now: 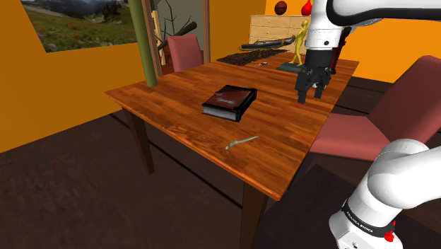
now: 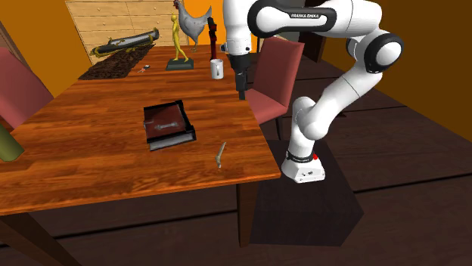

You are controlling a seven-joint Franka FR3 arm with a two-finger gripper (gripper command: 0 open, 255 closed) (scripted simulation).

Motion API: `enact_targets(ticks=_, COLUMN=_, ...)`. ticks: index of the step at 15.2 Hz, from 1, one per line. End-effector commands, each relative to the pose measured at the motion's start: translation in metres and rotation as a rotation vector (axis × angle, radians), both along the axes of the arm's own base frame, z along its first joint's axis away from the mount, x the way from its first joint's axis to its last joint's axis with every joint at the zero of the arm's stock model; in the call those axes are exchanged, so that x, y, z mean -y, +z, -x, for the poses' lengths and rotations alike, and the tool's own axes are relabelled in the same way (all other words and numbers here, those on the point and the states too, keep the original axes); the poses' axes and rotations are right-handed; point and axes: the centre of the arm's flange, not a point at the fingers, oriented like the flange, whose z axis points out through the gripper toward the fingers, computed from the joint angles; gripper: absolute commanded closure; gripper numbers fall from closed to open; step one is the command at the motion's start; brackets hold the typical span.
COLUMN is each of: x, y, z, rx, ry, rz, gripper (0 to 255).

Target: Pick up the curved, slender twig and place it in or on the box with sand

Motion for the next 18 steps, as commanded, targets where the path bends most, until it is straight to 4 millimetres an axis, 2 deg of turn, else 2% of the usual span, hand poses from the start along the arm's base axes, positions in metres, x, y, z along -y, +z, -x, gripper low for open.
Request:
enact_targets(ticks=1, x=0.000, y=0.000, z=0.000, rx=0.000, ry=0.000, rz=0.000, gripper=0)
enact_targets(ticks=6, x=-0.045, y=-0.018, z=-0.044, rx=0.037, ry=0.320, rz=-0.005, gripper=0)
enact_targets(ticks=10, x=-0.090, y=-0.030, z=-0.069, rx=0.066, ry=0.576, rz=-0.010, gripper=0)
enact_targets(ticks=14, x=-0.140, y=-0.042, z=-0.081, rx=0.095, ry=0.832, rz=-0.014, gripper=0)
enact_targets(ticks=18, x=-0.191, y=-0.054, z=-0.081, rx=0.125, ry=1.088, rz=-0.018, gripper=0)
